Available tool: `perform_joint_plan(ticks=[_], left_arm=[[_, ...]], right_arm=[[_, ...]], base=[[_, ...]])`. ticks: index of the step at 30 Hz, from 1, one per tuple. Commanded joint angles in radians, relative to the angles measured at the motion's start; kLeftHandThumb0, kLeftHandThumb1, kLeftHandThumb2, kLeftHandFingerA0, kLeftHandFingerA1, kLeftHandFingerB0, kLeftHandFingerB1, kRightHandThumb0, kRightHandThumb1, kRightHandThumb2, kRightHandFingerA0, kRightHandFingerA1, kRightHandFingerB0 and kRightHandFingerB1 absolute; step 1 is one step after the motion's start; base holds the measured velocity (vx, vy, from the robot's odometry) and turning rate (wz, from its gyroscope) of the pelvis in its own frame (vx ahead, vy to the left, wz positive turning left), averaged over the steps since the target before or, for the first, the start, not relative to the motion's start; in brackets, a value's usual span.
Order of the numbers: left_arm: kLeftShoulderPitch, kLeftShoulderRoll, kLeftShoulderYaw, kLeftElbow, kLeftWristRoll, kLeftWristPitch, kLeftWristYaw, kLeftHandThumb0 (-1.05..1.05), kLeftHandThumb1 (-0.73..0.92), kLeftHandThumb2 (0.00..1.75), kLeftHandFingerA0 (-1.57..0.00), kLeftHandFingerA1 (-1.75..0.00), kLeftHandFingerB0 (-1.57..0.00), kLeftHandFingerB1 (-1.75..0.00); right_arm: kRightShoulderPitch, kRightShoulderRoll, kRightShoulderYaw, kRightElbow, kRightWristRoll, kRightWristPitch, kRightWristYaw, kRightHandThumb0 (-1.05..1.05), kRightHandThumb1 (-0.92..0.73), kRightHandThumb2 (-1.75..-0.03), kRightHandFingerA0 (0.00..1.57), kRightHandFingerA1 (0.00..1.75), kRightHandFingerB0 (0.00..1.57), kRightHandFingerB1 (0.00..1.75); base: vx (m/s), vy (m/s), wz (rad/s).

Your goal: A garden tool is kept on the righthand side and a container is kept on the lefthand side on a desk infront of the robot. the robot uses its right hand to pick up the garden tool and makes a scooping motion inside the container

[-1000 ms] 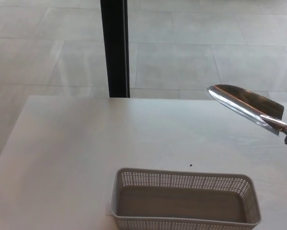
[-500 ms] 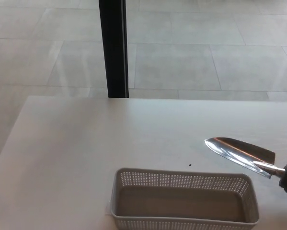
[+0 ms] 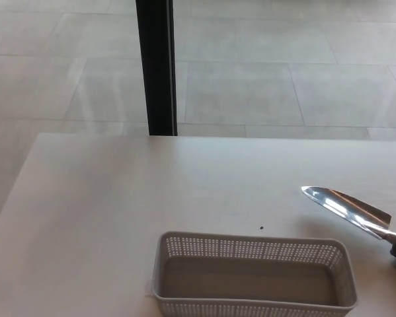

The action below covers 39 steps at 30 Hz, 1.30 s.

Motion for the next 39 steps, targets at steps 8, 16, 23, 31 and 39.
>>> perform_joint_plan(ticks=[8,16,23,31,39], left_arm=[[0.019,0.006,-0.001,-0.010,0.003,-0.020,-0.001,-0.82,-0.02,1.12,-1.04,-1.17,-0.85,-1.02],[0.003,0.006,0.001,0.000,0.002,-0.011,-0.003,-0.85,-0.02,1.10,-0.86,-1.12,-0.72,-0.99],[0.013,0.015,-0.030,-0.008,0.034,-0.036,-0.001,-0.97,0.01,1.07,-0.96,-1.16,-0.75,-1.00],[-0.002,0.014,0.003,-0.004,-0.002,-0.011,-0.015,-0.83,0.01,1.09,-1.01,-1.22,-0.82,-1.03],[-0.009,0.016,0.002,-0.001,0.002,-0.004,0.002,-0.83,-0.05,1.06,-0.93,-1.10,-0.82,-1.00]], right_arm=[[0.075,0.025,0.049,-0.207,0.068,0.178,0.280,-0.56,-0.69,-0.61,0.82,1.23,0.43,0.52],[0.153,-0.057,0.163,-0.477,-0.027,0.239,0.476,-1.00,-0.64,-0.94,0.00,0.00,0.08,0.19],[0.181,-0.152,0.194,-0.620,-0.048,0.256,0.639,-1.05,-0.85,-0.68,0.00,0.00,0.00,0.00],[0.257,-0.276,0.077,-0.744,0.022,0.275,0.712,-1.05,-0.87,-0.68,0.00,0.00,0.00,0.00],[0.463,-0.253,-0.382,-0.816,0.175,0.297,0.515,-1.04,-0.72,-0.99,0.00,0.00,0.00,0.00]], base=[[0.00,0.000,0.00],[0.00,0.000,0.00],[0.00,0.000,0.00],[0.00,0.000,0.00],[0.00,0.000,0.00]])
